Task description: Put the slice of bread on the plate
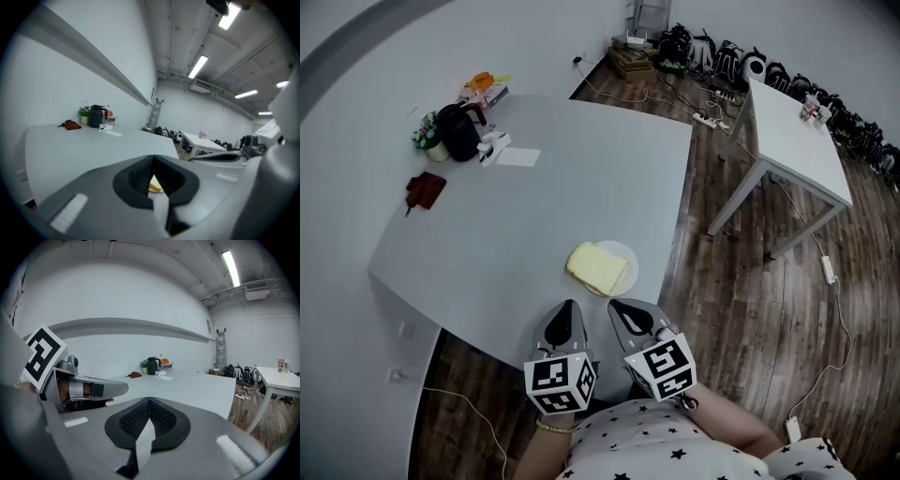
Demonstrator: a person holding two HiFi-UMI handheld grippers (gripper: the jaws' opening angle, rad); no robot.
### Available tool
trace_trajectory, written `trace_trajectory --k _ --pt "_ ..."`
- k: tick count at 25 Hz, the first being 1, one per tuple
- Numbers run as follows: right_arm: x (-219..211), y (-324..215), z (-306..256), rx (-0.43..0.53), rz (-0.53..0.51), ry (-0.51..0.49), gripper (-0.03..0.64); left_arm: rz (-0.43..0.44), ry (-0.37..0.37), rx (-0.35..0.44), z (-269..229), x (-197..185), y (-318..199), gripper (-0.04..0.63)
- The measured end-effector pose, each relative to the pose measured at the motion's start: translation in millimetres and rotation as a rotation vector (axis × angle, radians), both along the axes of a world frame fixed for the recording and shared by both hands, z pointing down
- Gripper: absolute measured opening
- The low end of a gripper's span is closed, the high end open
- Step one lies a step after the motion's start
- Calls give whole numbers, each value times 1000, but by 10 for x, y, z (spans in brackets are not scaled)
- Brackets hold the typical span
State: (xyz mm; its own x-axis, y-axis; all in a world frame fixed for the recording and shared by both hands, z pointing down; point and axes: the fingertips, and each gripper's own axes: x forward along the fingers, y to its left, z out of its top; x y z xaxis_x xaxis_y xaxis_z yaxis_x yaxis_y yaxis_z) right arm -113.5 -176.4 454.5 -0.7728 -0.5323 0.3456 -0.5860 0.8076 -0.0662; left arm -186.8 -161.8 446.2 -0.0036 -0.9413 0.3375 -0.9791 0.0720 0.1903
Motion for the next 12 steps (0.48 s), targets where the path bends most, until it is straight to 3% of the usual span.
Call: trace_trajectory --k 12 --pt "29 0 -78 25 -6 0 -2 0 13 2 -27 44 22 6"
